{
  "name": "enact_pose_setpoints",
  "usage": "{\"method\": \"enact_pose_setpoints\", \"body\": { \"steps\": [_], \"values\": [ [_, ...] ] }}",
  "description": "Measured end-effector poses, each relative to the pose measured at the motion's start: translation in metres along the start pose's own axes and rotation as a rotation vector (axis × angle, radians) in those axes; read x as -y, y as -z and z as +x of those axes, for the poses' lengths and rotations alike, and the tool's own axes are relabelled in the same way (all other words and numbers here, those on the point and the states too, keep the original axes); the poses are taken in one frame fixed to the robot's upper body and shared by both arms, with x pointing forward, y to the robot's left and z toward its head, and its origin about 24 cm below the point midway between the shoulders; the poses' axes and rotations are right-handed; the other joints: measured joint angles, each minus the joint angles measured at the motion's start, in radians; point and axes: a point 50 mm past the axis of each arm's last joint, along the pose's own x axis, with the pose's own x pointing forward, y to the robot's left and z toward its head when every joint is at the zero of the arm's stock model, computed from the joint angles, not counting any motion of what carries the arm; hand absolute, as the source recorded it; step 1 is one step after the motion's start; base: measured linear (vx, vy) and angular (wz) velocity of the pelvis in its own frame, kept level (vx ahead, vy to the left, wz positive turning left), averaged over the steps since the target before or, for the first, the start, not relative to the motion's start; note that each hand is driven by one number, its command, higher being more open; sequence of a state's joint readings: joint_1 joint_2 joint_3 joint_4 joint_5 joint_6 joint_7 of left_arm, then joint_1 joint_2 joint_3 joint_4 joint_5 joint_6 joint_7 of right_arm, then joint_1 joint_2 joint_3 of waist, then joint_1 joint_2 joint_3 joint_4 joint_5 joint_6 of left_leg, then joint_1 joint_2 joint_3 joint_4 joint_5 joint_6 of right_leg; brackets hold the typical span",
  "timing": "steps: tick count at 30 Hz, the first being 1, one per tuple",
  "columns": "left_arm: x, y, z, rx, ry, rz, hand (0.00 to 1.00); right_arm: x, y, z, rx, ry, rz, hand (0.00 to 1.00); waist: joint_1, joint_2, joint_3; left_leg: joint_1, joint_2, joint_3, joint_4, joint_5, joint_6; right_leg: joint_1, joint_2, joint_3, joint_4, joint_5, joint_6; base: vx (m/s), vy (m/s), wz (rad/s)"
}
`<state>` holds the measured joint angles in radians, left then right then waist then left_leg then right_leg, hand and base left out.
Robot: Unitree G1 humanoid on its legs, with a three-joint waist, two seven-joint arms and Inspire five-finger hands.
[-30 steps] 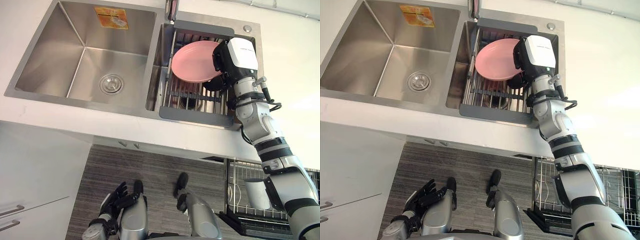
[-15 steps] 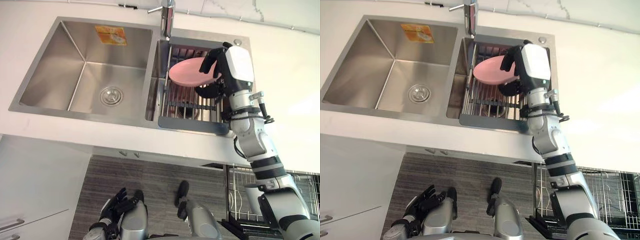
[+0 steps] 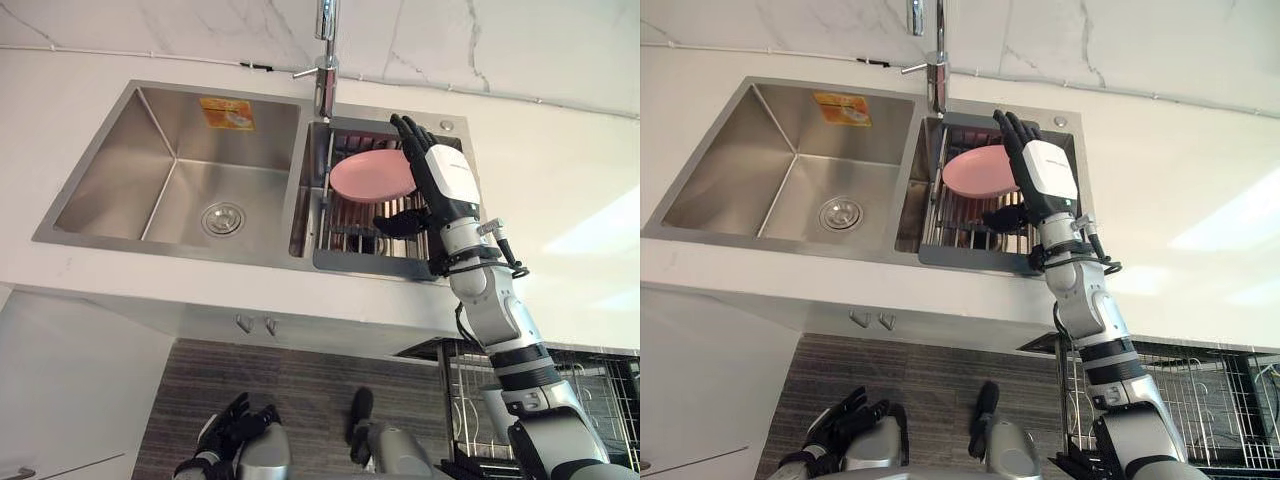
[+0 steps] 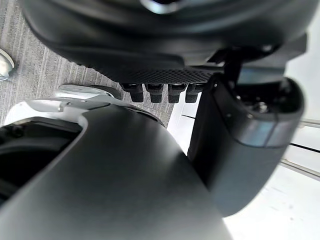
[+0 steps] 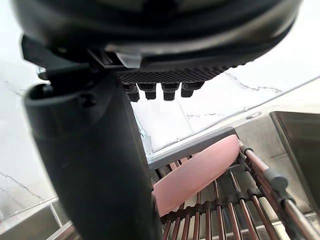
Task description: Walk over to the sink, pick up the cup, carry it to the dishwasher, place the cup inside the dishwasher, then close the dishwasher door
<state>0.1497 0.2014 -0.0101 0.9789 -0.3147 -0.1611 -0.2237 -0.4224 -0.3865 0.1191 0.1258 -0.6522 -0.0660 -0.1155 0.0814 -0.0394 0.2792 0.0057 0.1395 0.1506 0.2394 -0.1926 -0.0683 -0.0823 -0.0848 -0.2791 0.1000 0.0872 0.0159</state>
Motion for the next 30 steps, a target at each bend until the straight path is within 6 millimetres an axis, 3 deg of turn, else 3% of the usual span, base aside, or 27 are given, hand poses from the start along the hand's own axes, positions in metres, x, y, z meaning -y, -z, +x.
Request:
{"method": "enact_pose_setpoints", "body": {
  "steps": [8,19,30],
  "values": [
    [-0.003,0.005,-0.003,-0.02,-0.01,-0.004,1.0,-0.015,0.006,-0.016,-0.024,-0.068,-0.044,1.0,-0.004,-0.012,-0.024,0.024,-0.003,0.001,-0.007,0.002,0.0,0.018,-0.004,0.001,-0.002,0.0,0.002,0.0,0.0,0.0],
    [-0.007,0.009,-0.005,-0.042,-0.019,-0.003,1.0,-0.029,0.0,-0.018,0.001,-0.117,-0.099,1.0,-0.011,-0.026,-0.035,0.039,-0.013,-0.005,-0.02,0.009,0.006,0.032,-0.014,-0.006,0.0,-0.002,0.008,0.0,-0.002,0.02],
    [-0.008,0.008,-0.006,-0.048,-0.015,0.019,1.0,-0.04,0.019,-0.02,-0.083,-0.119,-0.11,1.0,0.003,-0.037,-0.043,0.034,-0.02,-0.024,-0.009,0.009,0.005,0.034,-0.026,-0.019,0.016,-0.007,0.017,0.0,0.001,0.03]
  ]
}}
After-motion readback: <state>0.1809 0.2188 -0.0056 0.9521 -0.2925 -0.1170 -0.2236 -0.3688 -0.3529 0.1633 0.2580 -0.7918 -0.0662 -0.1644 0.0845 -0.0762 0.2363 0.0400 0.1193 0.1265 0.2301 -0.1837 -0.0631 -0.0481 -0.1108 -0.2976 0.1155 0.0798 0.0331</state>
